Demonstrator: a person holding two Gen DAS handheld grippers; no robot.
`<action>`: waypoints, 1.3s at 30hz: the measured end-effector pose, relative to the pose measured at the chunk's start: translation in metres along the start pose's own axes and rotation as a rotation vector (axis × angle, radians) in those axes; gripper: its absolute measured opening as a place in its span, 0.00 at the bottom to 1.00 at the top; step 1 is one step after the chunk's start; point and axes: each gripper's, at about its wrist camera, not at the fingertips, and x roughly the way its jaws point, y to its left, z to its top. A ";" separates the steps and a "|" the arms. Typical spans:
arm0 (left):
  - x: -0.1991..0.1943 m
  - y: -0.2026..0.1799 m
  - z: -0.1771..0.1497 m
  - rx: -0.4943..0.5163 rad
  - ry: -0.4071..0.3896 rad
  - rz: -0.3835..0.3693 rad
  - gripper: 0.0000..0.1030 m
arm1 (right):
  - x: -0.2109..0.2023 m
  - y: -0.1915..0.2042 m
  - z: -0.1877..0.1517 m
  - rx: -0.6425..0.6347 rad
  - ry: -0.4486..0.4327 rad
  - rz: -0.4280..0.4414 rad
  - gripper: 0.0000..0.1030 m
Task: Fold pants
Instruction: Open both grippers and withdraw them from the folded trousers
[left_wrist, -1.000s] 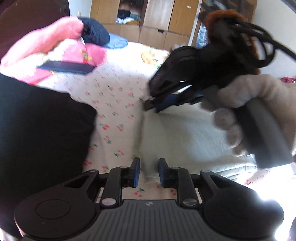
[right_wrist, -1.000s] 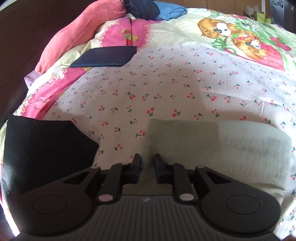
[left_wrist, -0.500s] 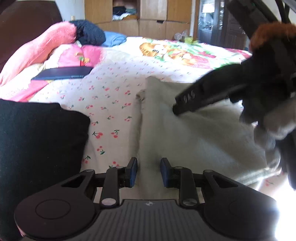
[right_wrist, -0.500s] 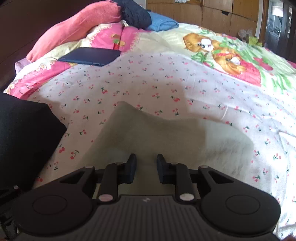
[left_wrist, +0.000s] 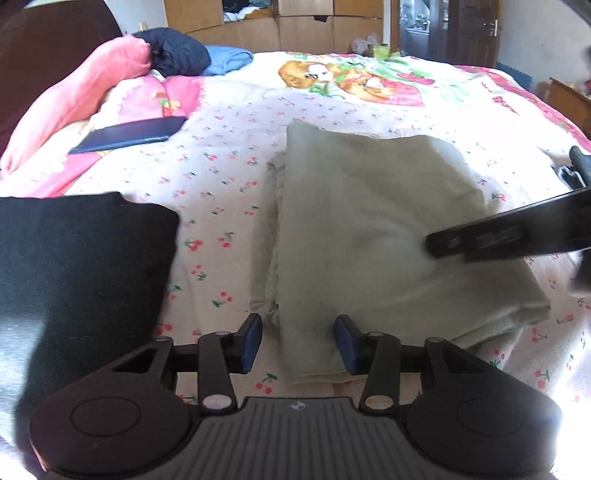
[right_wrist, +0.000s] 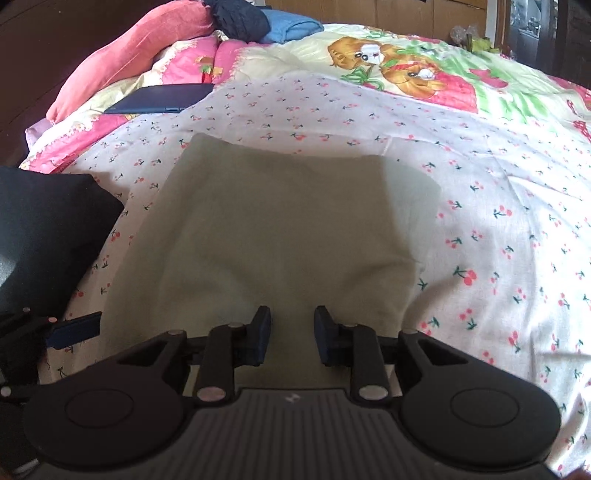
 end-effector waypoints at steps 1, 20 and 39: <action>-0.005 0.000 -0.001 0.000 -0.018 0.017 0.56 | -0.012 -0.002 -0.001 0.012 -0.033 0.015 0.27; -0.041 -0.035 -0.014 0.038 0.019 0.036 0.57 | -0.068 -0.028 -0.065 0.107 -0.052 -0.020 0.29; -0.071 -0.061 -0.035 0.033 -0.036 0.008 0.60 | -0.091 -0.021 -0.098 0.113 -0.037 -0.037 0.29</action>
